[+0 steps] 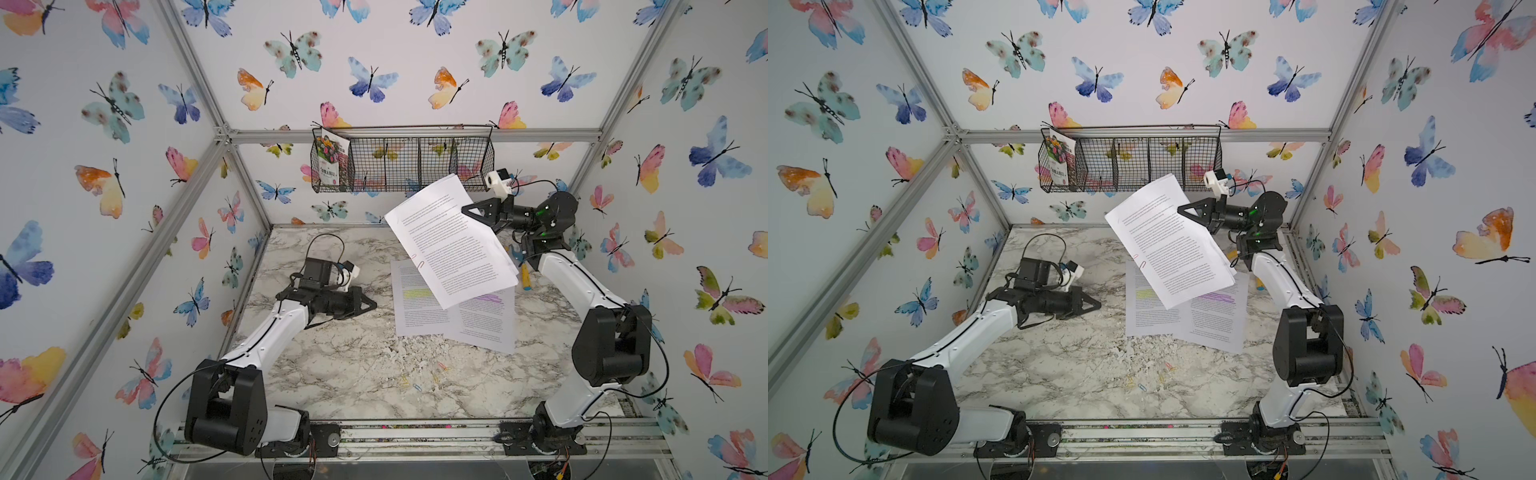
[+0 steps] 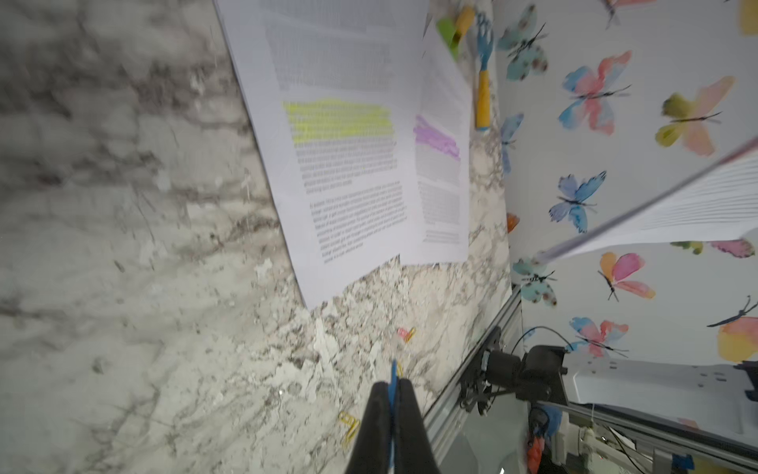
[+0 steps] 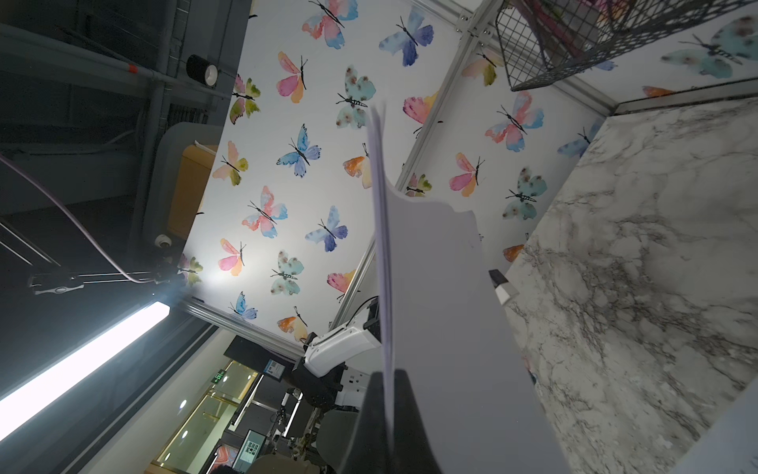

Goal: Unclip the paperclips from the documents
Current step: Place the paper clip at the center of the board.

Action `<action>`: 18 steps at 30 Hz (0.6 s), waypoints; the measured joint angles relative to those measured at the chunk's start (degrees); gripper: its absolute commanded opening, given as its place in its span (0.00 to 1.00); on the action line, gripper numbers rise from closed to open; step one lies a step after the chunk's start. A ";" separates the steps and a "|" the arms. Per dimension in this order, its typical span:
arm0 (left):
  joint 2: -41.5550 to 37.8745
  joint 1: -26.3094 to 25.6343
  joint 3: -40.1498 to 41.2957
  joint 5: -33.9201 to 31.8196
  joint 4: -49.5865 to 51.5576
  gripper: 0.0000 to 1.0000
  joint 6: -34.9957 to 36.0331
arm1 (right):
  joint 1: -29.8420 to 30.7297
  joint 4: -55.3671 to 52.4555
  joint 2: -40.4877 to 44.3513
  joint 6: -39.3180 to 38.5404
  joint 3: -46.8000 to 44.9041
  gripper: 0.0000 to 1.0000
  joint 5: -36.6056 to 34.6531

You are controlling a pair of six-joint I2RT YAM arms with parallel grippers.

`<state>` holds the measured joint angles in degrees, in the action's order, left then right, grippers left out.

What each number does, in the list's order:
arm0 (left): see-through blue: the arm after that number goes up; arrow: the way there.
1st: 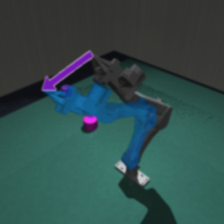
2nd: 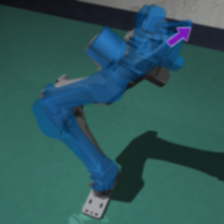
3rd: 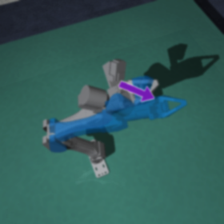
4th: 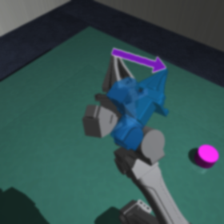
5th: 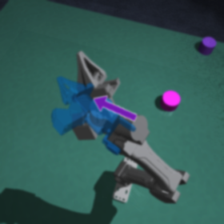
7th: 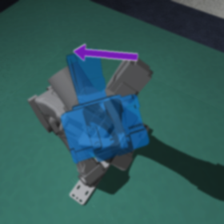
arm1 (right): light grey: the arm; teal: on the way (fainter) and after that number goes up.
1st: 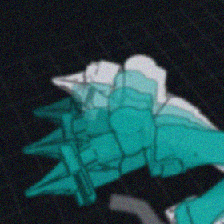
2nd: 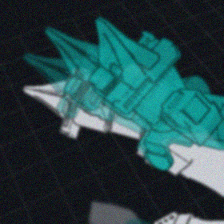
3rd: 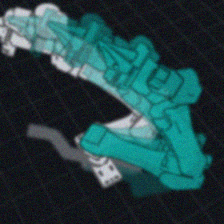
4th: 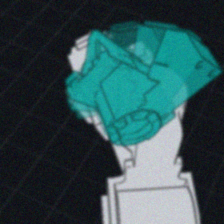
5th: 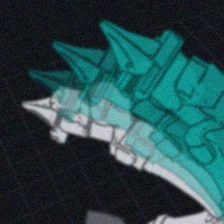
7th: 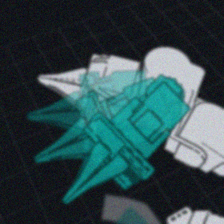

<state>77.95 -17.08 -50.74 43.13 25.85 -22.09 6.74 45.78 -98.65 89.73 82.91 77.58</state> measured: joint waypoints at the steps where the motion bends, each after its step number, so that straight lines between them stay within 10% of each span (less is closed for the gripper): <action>1: 0.00 -2.21 1.46 -0.98 1.11 0.00 0.04 | -0.87 -2.14 0.22 -1.75 0.00 0.02 0.00; 13: 5.18 -22.03 8.33 -8.81 3.48 0.00 -2.12 | -4.20 -15.50 5.09 -14.23 -6.71 0.02 -1.18; 18: 7.19 -22.80 8.55 -10.03 3.08 0.20 -2.69 | -4.20 -21.29 6.19 -18.99 -8.22 0.02 -1.57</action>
<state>85.14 -39.88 -42.19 33.10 28.93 -24.77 2.55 24.49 -92.47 70.74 74.70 76.01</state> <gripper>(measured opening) 0.075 0.048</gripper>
